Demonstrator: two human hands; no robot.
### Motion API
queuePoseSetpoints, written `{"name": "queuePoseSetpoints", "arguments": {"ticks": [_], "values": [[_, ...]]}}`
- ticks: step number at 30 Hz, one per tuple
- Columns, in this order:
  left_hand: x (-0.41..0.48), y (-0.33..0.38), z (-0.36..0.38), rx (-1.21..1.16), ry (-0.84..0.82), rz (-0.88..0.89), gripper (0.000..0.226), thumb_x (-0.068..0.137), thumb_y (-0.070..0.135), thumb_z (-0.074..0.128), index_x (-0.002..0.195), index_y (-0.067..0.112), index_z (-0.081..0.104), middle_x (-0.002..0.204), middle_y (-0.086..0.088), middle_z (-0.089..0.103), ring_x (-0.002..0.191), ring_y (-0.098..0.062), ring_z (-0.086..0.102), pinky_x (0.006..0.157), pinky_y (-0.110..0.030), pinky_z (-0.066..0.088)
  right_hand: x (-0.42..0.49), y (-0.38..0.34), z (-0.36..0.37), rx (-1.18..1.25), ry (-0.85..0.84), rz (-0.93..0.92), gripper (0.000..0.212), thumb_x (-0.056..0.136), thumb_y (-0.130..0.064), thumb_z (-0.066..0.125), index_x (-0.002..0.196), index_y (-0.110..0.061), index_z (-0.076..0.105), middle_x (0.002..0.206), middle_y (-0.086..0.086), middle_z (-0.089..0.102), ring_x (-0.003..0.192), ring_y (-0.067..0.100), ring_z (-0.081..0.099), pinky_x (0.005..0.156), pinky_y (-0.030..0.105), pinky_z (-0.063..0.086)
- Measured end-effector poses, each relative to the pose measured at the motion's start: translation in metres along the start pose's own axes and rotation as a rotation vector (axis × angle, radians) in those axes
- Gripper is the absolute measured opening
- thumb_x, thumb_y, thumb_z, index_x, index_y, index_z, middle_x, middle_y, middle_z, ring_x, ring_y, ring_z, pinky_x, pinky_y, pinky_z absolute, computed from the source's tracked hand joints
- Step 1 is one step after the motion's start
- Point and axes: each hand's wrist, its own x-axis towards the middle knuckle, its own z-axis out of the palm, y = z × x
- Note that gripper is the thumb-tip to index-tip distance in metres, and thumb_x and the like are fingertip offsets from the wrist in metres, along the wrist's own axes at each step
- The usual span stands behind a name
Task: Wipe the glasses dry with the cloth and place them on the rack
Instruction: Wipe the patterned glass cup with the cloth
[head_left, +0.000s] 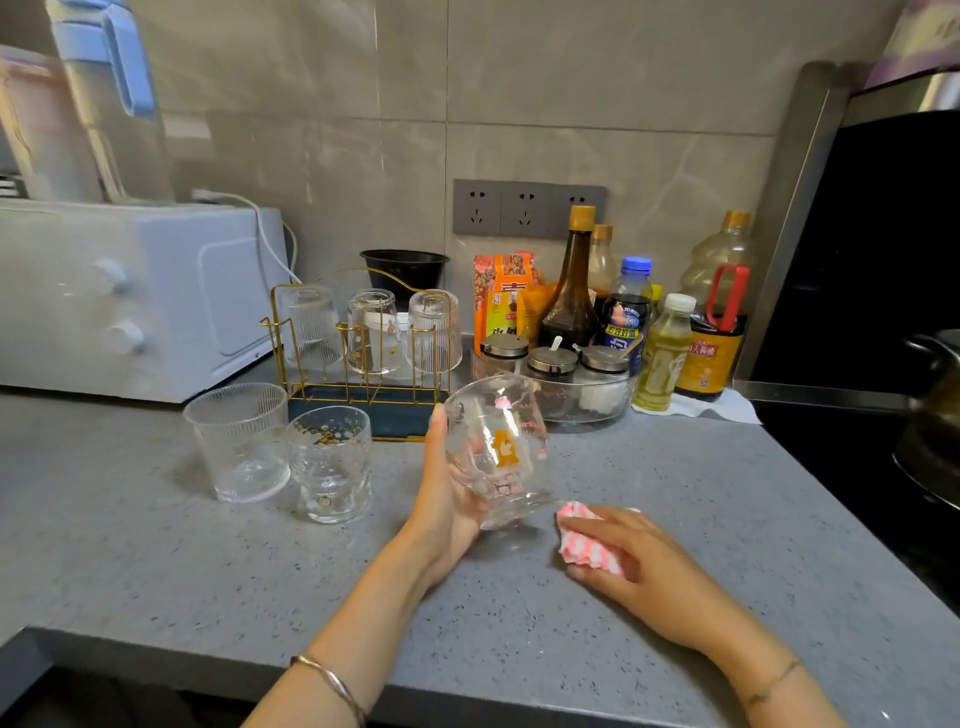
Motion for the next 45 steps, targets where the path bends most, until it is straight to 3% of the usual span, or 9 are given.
{"name": "queuePoseSetpoints", "arguments": {"ticks": [3,7,11,15,21,25,35,43,45], "values": [[-0.009,0.005,0.005,-0.087,-0.050,-0.122,0.099,0.063,0.082,0.041,0.133,0.013,0.055,0.123,-0.022,0.065,0.119,-0.037,0.060,0.104,-0.055,0.041,-0.001,0.004,0.002,0.145,0.166,-0.018,0.025,0.088,-0.036,0.064,0.113,-0.041,0.066,0.112,-0.042,0.052,0.105,-0.015,0.051,0.090,0.012,0.039],[-0.022,0.008,0.009,-0.114,-0.099,-0.128,0.094,0.064,0.081,0.039,0.116,0.010,0.069,0.118,-0.023,0.067,0.105,-0.038,0.067,0.088,-0.050,0.054,0.004,-0.009,-0.014,0.866,0.344,0.205,0.021,0.089,-0.031,0.059,0.081,-0.018,0.073,0.077,-0.008,0.075,0.071,-0.004,0.067,0.066,0.011,0.046],[-0.031,0.015,0.021,0.039,-0.125,-0.100,0.093,0.070,0.084,0.038,0.126,0.013,0.062,0.120,-0.020,0.067,0.110,-0.034,0.066,0.098,-0.051,0.048,0.008,-0.040,-0.042,1.207,0.646,0.132,0.033,0.083,-0.040,0.054,0.102,-0.018,0.069,0.100,0.000,0.074,0.100,0.012,0.068,0.093,0.029,0.052],[-0.040,0.019,0.040,0.209,-0.114,-0.016,0.083,0.075,0.084,0.036,0.131,0.026,0.056,0.117,-0.008,0.071,0.106,-0.028,0.068,0.100,-0.048,0.048,0.015,-0.094,-0.056,0.902,0.705,-0.270,0.030,0.096,-0.029,0.050,0.124,-0.026,0.059,0.124,-0.015,0.063,0.120,-0.001,0.054,0.096,0.015,0.046],[-0.051,0.026,0.053,0.176,-0.121,0.048,0.081,0.074,0.080,0.040,0.135,0.029,0.054,0.125,-0.005,0.067,0.115,-0.019,0.064,0.104,-0.045,0.046,0.024,-0.091,-0.039,0.106,0.540,-0.487,0.048,0.097,-0.037,0.039,0.145,-0.034,0.035,0.156,-0.020,0.022,0.148,0.007,0.008,0.120,0.048,0.011],[-0.052,0.031,0.048,0.199,-0.056,0.010,0.082,0.074,0.081,0.037,0.124,0.022,0.064,0.110,-0.007,0.073,0.100,-0.021,0.071,0.083,-0.040,0.056,0.007,-0.085,-0.028,0.050,0.465,-0.595,0.049,0.095,-0.027,0.042,0.144,-0.030,0.040,0.156,-0.018,0.025,0.148,0.010,0.013,0.120,0.037,0.005],[-0.058,0.033,0.054,0.214,-0.070,0.009,0.083,0.076,0.085,0.036,0.126,0.024,0.064,0.119,-0.009,0.070,0.111,-0.027,0.066,0.101,-0.053,0.047,-0.005,-0.080,-0.033,-0.025,0.423,-0.597,0.049,0.096,-0.024,0.038,0.145,-0.029,0.038,0.156,-0.015,0.026,0.148,0.015,0.012,0.121,0.038,0.000],[-0.062,0.032,0.058,0.180,-0.166,0.017,0.078,0.076,0.078,0.034,0.130,0.027,0.060,0.122,-0.013,0.068,0.110,-0.035,0.065,0.094,-0.055,0.051,0.016,-0.086,-0.072,0.169,0.512,-0.430,0.047,0.097,-0.044,0.028,0.137,-0.065,0.016,0.154,-0.033,0.002,0.146,0.002,-0.008,0.118,0.042,0.003],[-0.061,0.032,0.056,0.172,-0.172,0.028,0.082,0.075,0.078,0.034,0.132,0.025,0.059,0.122,-0.014,0.068,0.109,-0.036,0.066,0.088,-0.050,0.056,0.015,-0.087,-0.070,0.216,0.487,-0.449,0.045,0.098,-0.047,0.028,0.142,-0.054,0.024,0.157,-0.028,0.005,0.147,0.003,-0.007,0.118,0.040,0.006]]}}
